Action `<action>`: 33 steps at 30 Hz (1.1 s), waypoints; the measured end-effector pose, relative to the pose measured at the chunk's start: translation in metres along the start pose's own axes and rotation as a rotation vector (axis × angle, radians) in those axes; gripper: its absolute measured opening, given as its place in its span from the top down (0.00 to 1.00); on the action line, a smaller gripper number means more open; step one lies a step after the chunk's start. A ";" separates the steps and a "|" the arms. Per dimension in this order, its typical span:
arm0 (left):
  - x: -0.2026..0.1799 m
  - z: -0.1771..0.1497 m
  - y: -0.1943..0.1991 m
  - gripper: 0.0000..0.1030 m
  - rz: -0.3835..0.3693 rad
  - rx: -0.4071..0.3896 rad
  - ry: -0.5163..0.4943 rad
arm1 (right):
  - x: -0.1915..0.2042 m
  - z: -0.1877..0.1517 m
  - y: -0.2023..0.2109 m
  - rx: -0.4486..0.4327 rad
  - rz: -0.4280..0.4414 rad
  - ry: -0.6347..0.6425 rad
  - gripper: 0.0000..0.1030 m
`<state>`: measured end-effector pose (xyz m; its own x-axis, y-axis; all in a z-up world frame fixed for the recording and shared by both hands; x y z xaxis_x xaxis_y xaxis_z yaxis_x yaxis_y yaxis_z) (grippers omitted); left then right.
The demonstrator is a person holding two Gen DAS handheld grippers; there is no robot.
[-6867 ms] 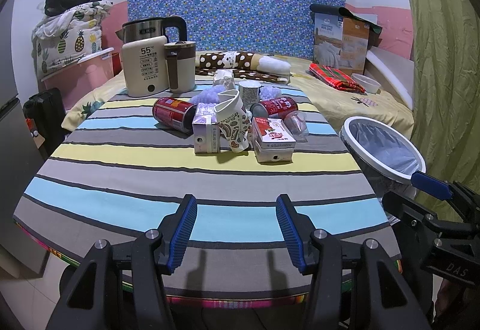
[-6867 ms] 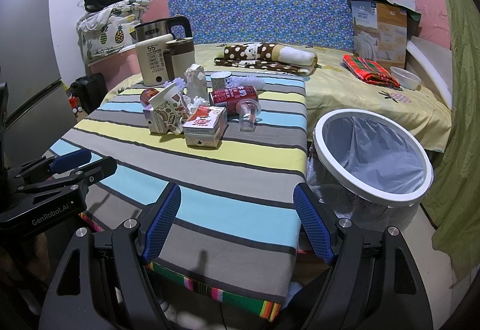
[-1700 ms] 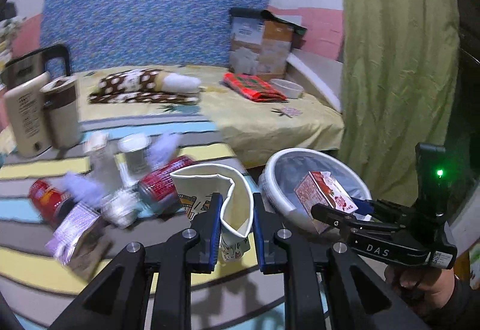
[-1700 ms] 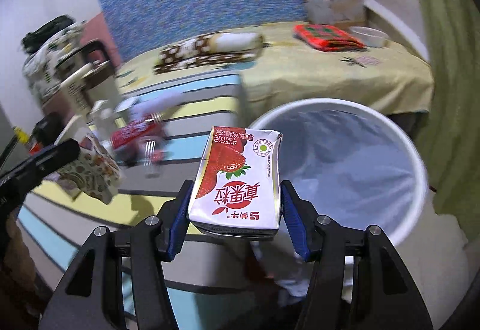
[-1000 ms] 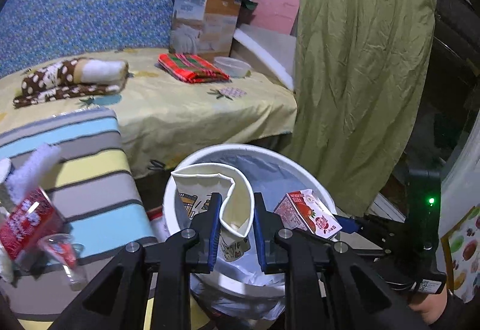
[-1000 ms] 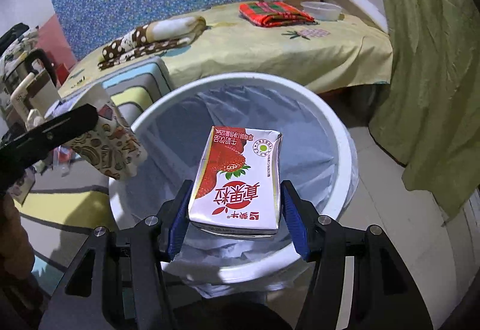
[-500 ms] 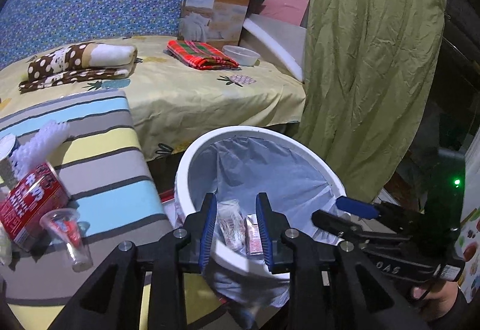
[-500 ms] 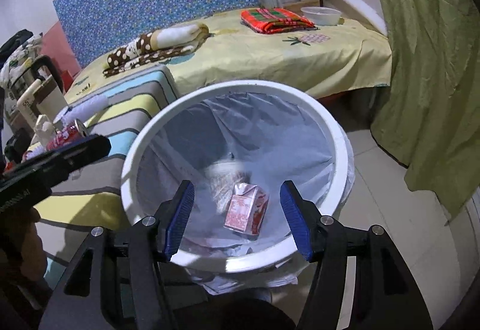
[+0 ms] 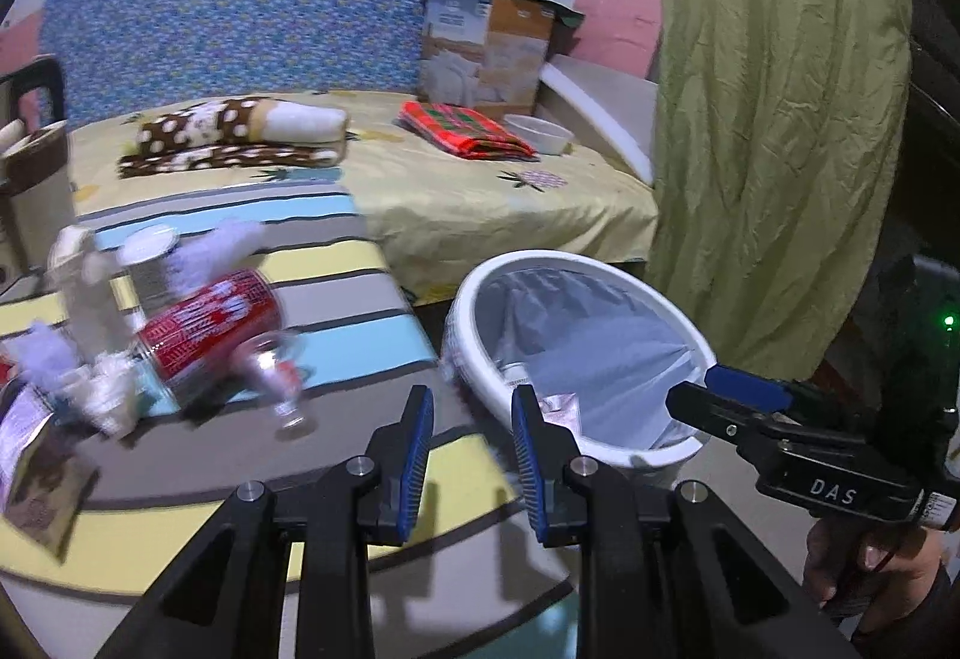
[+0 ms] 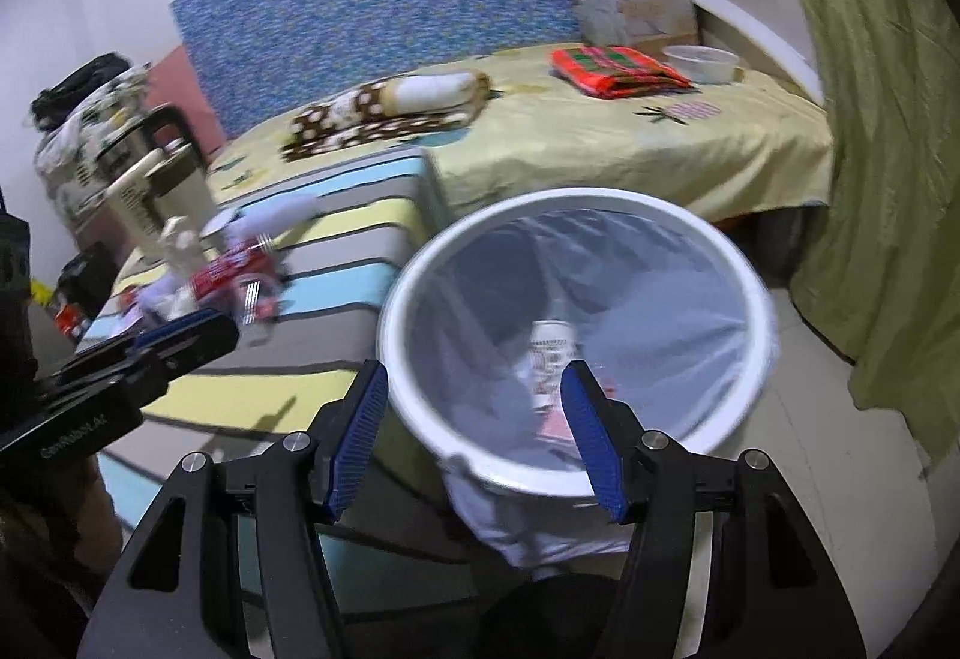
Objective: Collect trash
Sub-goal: 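Move both open tools from the bin back over the table, then grasp the purple milk carton with the right tool while the left tool grasps the red cartoon can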
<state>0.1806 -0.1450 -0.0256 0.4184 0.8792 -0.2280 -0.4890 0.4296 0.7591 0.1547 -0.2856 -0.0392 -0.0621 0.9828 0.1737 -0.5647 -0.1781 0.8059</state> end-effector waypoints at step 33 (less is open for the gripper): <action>0.173 -0.047 0.099 0.67 0.331 -0.116 0.321 | 0.131 0.001 -0.034 0.058 0.166 0.254 0.40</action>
<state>0.1687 0.0596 -0.0189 -0.0234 0.9840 -0.1764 -0.6461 0.1197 0.7538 0.1668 -0.1505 -0.0428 -0.3570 0.9195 0.1646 -0.4822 -0.3324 0.8105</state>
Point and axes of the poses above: each gripper's, at about its wrist camera, not at the fingertips, and y roughly against the way its jaws point, x to its left, z to its top, the point moved 5 cm from there along -y, roughly the way its jaws point, and after that the axes turned 13 degrees about x, right-handed, at the moved point
